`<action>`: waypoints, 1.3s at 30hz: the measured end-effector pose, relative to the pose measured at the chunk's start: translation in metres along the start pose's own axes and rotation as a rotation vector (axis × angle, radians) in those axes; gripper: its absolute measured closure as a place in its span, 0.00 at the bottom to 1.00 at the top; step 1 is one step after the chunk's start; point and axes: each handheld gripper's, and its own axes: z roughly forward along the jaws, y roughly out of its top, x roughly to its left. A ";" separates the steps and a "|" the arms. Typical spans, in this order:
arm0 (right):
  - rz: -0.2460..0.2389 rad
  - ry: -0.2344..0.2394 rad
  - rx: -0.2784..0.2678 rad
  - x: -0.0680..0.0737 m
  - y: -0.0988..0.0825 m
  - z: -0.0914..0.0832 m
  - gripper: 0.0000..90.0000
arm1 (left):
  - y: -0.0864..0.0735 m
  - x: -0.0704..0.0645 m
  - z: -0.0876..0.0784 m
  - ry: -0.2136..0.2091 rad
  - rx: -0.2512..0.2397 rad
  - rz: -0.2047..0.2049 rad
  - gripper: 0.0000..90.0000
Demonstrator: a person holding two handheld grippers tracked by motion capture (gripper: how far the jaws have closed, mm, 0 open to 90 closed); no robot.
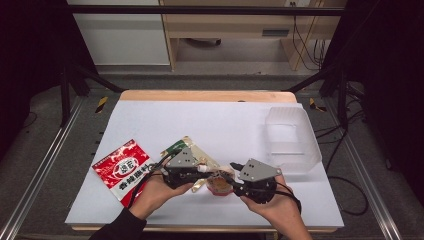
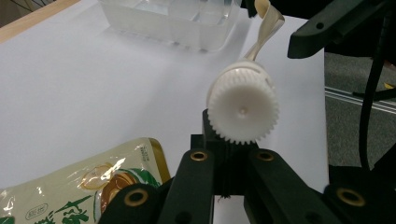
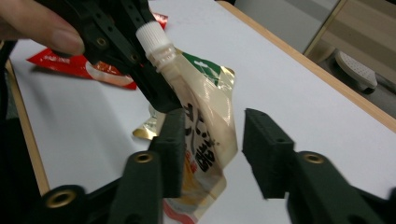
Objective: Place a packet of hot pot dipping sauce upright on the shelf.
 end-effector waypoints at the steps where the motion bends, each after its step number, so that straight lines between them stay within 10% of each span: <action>1: -0.010 -0.006 0.011 -0.001 0.000 0.000 0.58 | 0.000 0.000 0.000 0.000 0.000 0.000 1.00; 15: -0.047 0.105 0.154 -0.016 0.005 0.015 0.32 | 0.004 -0.003 -0.002 0.004 0.034 0.039 1.00; 39: -0.229 0.205 0.360 -0.022 0.044 0.023 0.54 | 0.005 -0.003 -0.003 0.007 0.044 0.049 1.00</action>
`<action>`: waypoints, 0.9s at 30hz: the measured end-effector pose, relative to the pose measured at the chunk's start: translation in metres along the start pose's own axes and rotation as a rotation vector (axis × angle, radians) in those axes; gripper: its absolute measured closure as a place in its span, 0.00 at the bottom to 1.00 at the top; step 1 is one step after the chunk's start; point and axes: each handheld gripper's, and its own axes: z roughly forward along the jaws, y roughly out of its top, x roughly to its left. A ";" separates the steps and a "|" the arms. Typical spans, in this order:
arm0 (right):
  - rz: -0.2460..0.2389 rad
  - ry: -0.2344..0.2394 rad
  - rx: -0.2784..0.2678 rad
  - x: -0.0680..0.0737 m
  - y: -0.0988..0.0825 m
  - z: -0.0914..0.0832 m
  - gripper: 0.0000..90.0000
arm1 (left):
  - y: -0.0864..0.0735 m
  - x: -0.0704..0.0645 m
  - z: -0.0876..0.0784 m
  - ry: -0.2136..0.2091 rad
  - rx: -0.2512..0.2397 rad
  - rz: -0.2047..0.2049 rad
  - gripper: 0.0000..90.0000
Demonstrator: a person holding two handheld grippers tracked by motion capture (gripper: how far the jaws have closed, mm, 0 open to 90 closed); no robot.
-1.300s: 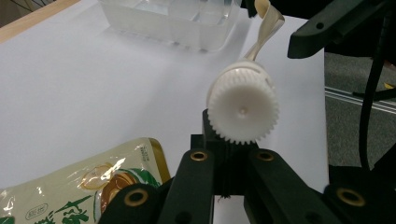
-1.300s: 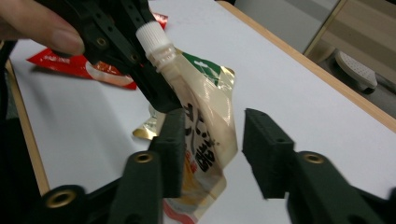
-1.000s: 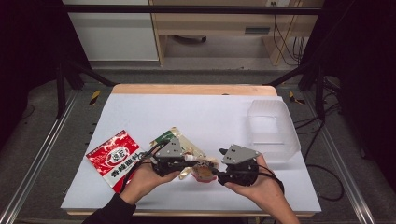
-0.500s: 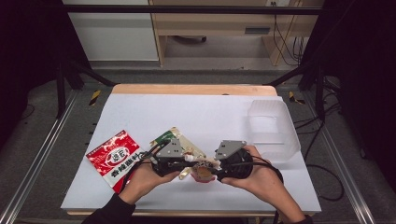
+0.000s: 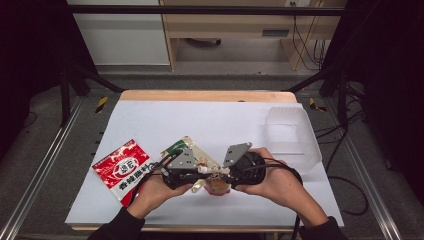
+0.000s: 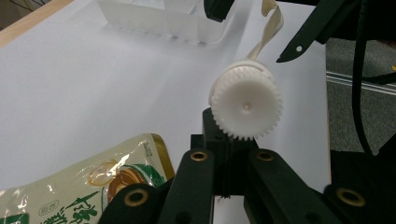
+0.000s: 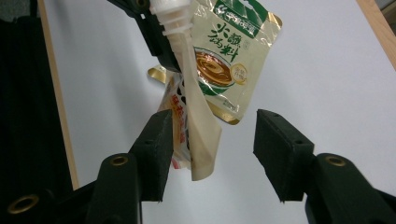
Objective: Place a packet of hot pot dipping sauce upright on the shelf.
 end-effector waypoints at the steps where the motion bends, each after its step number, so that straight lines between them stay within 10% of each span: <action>1: -0.008 0.006 -0.002 0.000 0.002 0.000 0.55 | 0.000 0.000 0.000 -0.001 0.001 0.001 1.00; 27: -0.102 0.086 0.112 0.000 0.020 0.004 0.84 | 0.000 0.002 -0.001 -0.003 0.003 -0.003 1.00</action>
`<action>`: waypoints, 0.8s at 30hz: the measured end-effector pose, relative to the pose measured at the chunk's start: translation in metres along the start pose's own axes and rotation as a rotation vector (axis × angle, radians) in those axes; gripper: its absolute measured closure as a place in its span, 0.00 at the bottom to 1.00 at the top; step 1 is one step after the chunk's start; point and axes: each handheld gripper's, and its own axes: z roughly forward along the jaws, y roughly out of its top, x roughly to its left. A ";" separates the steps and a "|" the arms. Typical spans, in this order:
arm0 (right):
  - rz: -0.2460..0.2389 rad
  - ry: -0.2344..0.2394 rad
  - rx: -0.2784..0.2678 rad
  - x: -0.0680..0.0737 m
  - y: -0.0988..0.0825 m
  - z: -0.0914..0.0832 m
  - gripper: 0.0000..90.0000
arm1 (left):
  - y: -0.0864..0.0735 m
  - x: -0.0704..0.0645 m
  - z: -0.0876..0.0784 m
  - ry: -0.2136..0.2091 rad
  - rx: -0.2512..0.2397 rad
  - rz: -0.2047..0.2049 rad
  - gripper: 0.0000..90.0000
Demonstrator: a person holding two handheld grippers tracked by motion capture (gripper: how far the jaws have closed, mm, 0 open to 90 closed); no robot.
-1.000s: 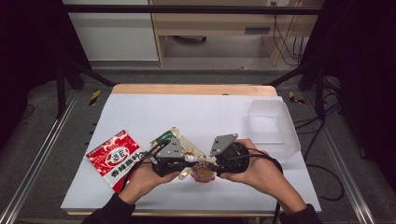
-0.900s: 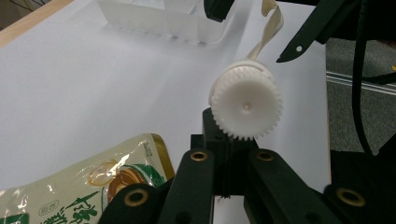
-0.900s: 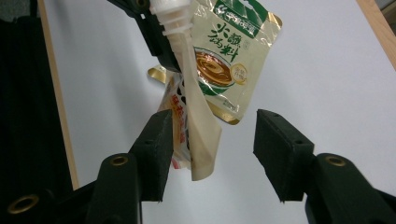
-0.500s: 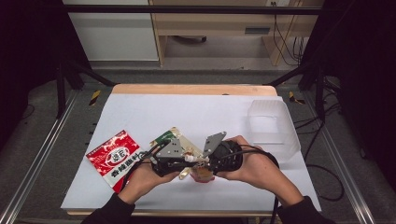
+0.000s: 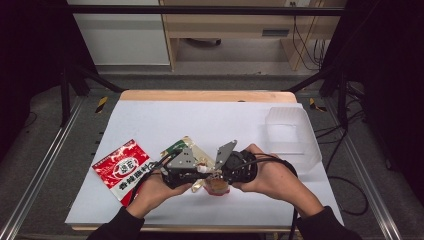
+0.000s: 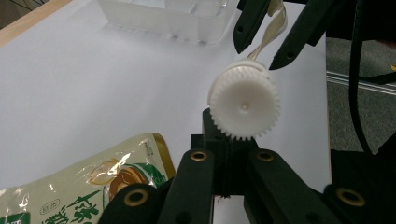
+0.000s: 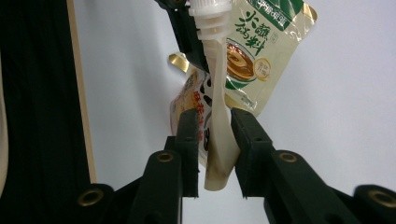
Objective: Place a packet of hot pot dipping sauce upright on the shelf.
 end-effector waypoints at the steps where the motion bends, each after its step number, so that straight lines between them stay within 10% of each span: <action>1: 0.000 0.000 0.000 0.000 0.000 0.000 0.84 | 0.000 0.000 0.000 0.000 0.000 0.000 1.00; 24: -0.021 -0.002 0.027 -0.003 0.008 -0.009 0.99 | -0.001 0.001 -0.001 -0.016 -0.015 -0.035 0.93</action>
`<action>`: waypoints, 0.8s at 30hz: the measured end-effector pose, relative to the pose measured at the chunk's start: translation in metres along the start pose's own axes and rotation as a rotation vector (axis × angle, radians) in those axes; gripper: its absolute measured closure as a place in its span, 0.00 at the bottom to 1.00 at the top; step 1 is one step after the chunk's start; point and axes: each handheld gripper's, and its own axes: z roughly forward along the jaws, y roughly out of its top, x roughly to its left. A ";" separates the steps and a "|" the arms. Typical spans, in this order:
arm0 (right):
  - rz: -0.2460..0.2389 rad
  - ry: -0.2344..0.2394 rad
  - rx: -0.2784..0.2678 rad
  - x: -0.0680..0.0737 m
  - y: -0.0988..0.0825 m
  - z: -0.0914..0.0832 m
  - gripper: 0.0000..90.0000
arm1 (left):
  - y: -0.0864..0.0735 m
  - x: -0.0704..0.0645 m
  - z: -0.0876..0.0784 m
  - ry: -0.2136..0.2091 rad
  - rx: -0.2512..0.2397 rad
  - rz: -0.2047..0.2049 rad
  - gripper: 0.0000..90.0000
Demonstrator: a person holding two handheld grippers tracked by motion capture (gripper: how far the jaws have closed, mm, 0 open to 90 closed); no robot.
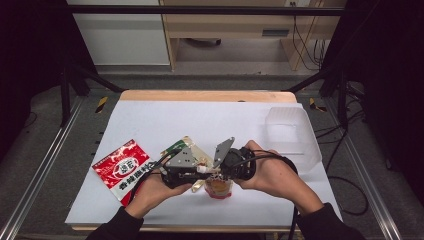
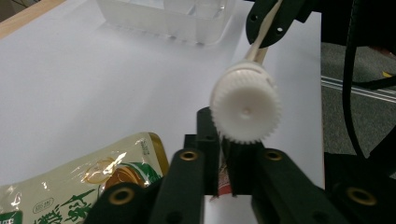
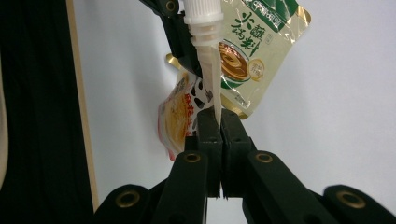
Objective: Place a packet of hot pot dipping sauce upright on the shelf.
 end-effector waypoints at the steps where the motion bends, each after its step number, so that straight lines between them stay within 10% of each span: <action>1: 0.000 0.005 -0.002 0.000 0.000 0.000 0.99 | 0.000 0.000 0.000 0.000 0.000 0.000 0.89; 11: 0.018 0.018 -0.027 -0.007 -0.010 -0.006 0.99 | -0.004 0.004 -0.013 0.046 -0.035 -0.058 0.37; 24: 0.054 -0.014 -0.061 -0.029 -0.024 -0.031 0.99 | -0.037 0.005 -0.036 0.141 0.023 -0.084 0.13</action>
